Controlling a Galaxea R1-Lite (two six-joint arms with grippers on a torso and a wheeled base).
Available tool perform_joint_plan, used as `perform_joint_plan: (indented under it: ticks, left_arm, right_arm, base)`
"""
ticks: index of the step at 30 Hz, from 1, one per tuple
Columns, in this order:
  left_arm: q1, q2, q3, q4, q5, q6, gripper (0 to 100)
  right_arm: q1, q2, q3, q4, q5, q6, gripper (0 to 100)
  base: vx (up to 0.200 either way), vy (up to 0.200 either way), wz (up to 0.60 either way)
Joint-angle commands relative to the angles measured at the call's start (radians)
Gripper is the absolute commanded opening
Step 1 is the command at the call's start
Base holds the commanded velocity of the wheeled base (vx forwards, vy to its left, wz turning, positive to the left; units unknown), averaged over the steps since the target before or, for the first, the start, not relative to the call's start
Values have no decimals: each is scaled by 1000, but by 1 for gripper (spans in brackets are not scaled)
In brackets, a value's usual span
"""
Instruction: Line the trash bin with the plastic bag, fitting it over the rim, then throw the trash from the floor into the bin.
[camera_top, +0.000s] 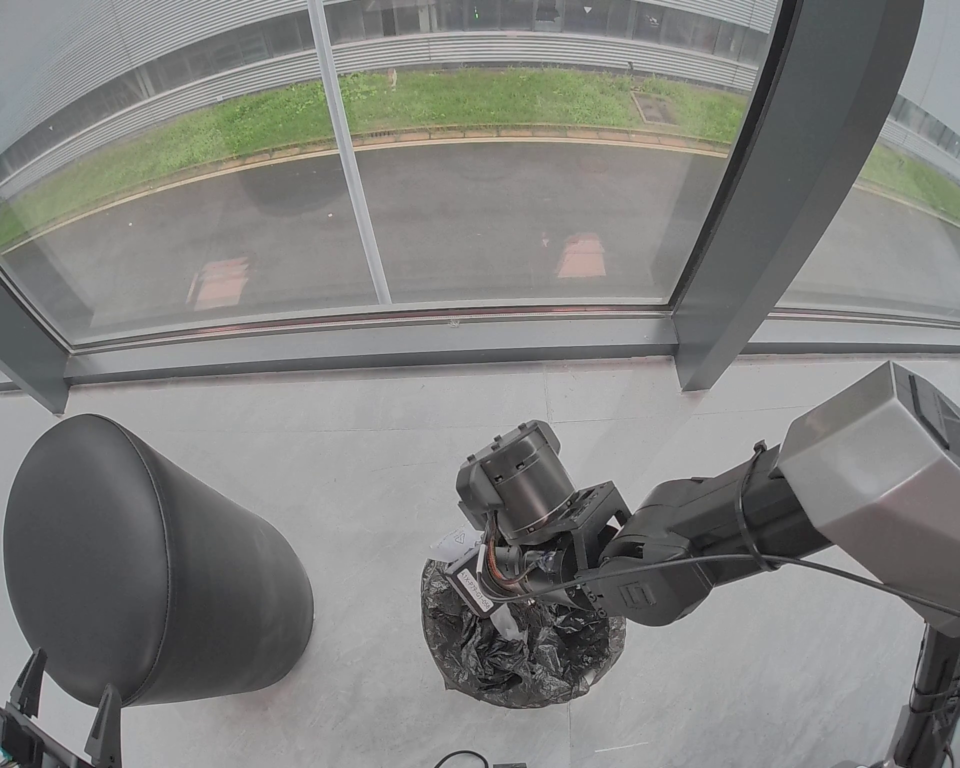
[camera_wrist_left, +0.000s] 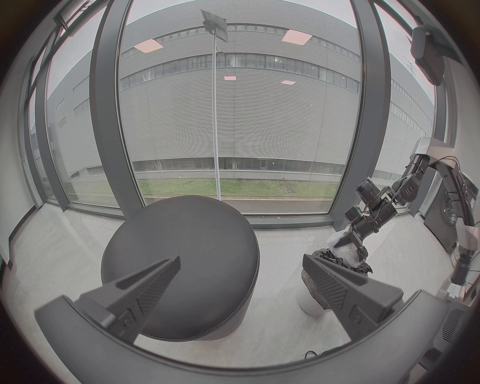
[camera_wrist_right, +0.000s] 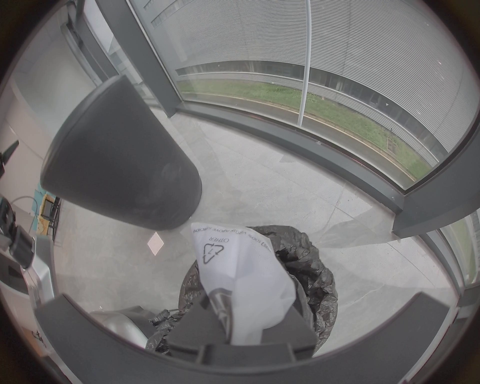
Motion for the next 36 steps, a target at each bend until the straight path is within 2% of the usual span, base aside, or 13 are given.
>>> perform_joint_plan:
  ticks: [1,6,16,17,22,28,36]
  left_arm:
    - [0,-15,17,0,0,0,100]
    - [1,-15,17,0,0,0,100]
    - [0,-15,17,0,0,0,100]
    - [0,-15,17,0,0,0,100]
    - [1,-15,17,0,0,0,100]
    - [0,-15,17,0,0,0,100]
    - [0,-15,17,0,0,0,100]
  right_arm:
    - [-16,45,27,-8,-3,-20,0]
    - [-42,74,27,-11,-34,-37,0]
    - [-58,81,27,-40,-35,-51,0]
    - [-58,84,25,-42,-35,-51,100]
    - [-55,77,30,-56,-34,-46,100]
    - [-52,17,116,-183,-24,-42,100]
    - [2,-20,205,-220,8,-35,100]
  base:
    - [0,0,0]
    - [0,0,0]
    - [0,0,0]
    - [0,0,0]
    - [0,0,0]
    - [0,0,0]
    - [0,0,0]
